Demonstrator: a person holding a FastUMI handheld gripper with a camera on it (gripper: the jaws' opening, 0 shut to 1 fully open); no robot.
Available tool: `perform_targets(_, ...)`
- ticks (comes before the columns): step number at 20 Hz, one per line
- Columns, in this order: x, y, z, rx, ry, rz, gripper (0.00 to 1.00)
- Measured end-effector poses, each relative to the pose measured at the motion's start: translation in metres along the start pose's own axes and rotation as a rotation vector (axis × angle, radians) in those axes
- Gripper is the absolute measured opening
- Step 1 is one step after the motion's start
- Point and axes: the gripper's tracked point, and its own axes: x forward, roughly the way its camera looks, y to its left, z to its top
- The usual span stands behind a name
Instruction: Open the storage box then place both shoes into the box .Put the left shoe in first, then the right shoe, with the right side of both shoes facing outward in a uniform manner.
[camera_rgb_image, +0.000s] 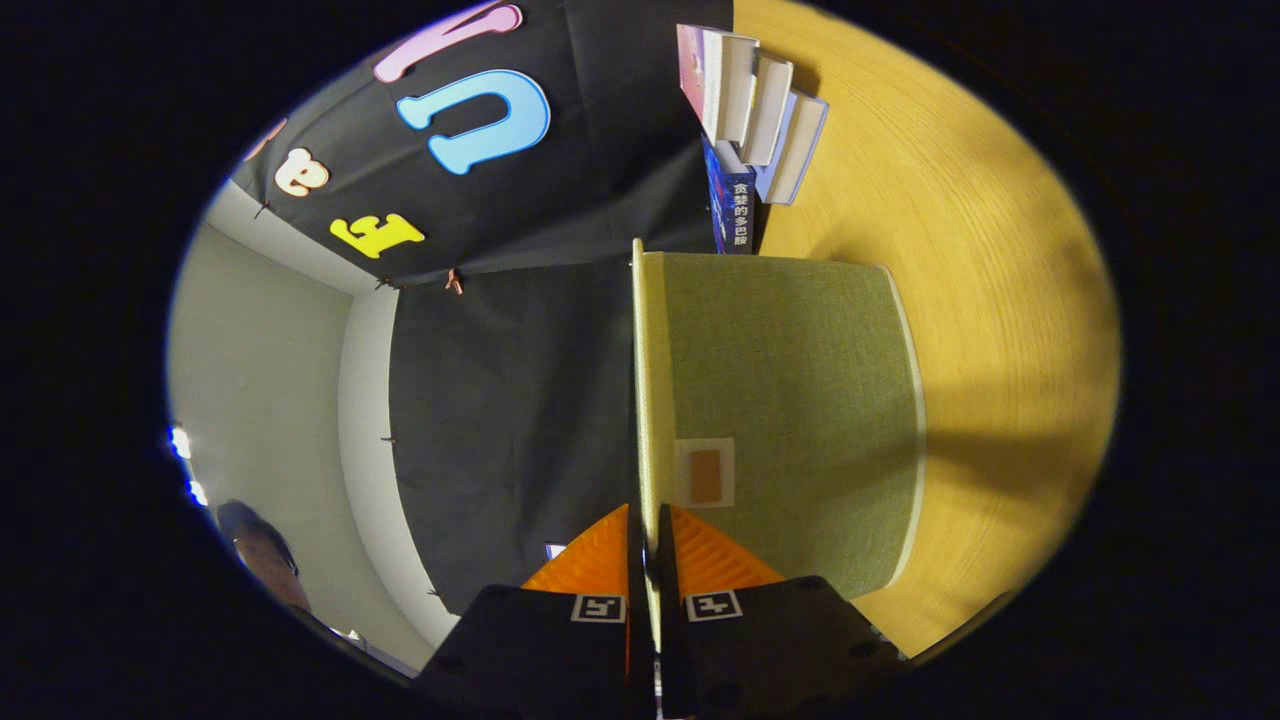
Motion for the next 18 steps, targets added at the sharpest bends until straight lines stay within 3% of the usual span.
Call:
perform_targets(9, 0.044, 0.097, -0.007, -0.17, -0.045, 0.0, 0.07)
perform_targets(18, 0.152, 0.15, -0.036, -0.326, 0.012, -0.057, 0.09)
